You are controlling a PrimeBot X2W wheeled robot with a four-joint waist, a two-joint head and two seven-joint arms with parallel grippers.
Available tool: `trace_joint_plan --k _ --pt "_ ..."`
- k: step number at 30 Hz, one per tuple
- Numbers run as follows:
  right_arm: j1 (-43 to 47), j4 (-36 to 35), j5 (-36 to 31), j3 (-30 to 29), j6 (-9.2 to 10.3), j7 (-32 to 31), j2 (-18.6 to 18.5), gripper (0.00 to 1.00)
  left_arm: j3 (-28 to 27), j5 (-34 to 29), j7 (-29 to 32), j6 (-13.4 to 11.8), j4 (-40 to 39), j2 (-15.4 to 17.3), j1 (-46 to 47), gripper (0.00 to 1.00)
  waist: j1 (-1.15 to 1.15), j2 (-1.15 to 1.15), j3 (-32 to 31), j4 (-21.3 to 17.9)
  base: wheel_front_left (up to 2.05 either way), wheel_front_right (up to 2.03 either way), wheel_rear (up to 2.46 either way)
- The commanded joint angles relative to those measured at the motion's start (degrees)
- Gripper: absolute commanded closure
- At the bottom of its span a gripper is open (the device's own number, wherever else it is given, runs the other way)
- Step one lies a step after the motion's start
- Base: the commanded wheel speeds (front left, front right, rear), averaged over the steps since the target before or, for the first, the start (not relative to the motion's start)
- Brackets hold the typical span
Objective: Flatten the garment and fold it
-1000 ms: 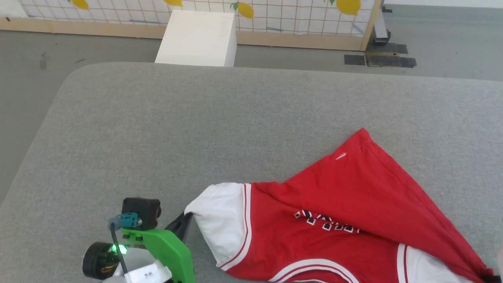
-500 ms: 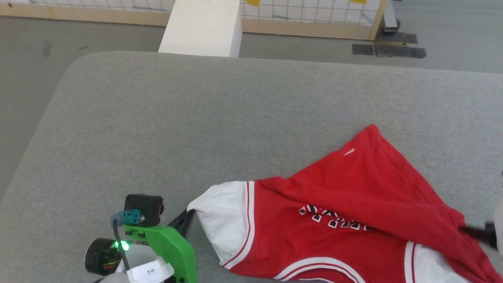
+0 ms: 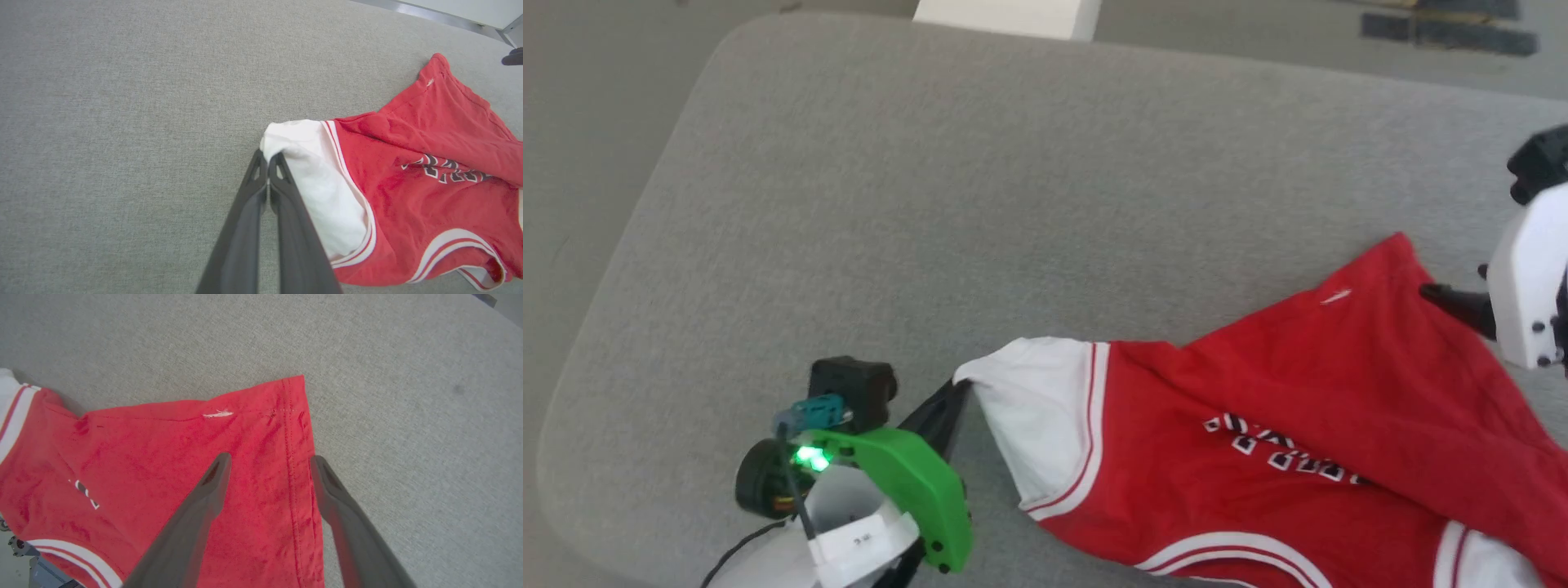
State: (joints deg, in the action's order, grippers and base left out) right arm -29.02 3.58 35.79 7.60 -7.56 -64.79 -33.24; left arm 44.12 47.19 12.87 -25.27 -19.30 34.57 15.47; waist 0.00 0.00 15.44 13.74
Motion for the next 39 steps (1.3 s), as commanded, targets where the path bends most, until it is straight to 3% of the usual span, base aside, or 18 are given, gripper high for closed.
trace_joint_plan --k 1,10,18,19,20,21,28,39 --pt "-2.0 1.5 -1.0 1.0 0.08 -0.3 0.2 0.00 0.3 -1.3 -0.5 0.3 -0.2 -0.7 1.2 1.00 0.00 0.00 4.5 4.3 0.00 0.00 0.00" --pt "-6.9 11.3 -6.1 4.4 0.08 0.3 -0.8 0.00 1.1 -1.9 -1.4 1.1 0.6 -3.1 3.1 1.00 0.00 0.00 8.6 8.2 0.00 0.00 0.00" --pt "-4.3 13.1 -5.7 9.1 0.08 0.3 -2.6 0.00 0.9 -1.8 -2.1 1.5 1.5 -3.4 3.4 1.00 0.00 0.00 9.3 8.9 0.00 0.00 0.00" --pt "-3.9 13.3 -5.5 9.4 0.08 0.1 -2.7 0.06 0.9 -1.8 -2.1 1.5 1.6 -3.4 3.4 1.00 0.00 0.00 9.3 8.9 0.00 0.00 0.00" --pt "-3.6 13.4 -5.1 9.7 0.08 0.0 -2.7 0.60 0.9 -1.8 -2.1 1.5 1.6 -3.4 3.3 1.00 0.00 0.00 9.3 8.8 0.00 0.00 0.00" --pt "-3.3 13.4 -5.0 9.9 0.08 0.0 -2.7 1.00 0.9 -1.7 -2.1 1.5 1.7 -3.4 3.3 1.00 0.00 0.00 9.2 8.8 0.00 0.00 0.00" --pt "-4.4 13.0 -3.4 10.3 0.08 2.7 -2.4 1.00 0.8 -1.7 -1.8 1.4 1.9 -3.0 3.6 1.00 0.00 0.00 8.2 7.4 0.00 0.00 0.00" --pt "-7.8 11.8 3.3 11.7 0.08 13.2 -4.0 1.00 -0.5 -1.1 -0.8 1.0 2.3 -1.2 4.2 1.00 0.00 0.00 0.4 3.0 0.00 0.00 0.00"
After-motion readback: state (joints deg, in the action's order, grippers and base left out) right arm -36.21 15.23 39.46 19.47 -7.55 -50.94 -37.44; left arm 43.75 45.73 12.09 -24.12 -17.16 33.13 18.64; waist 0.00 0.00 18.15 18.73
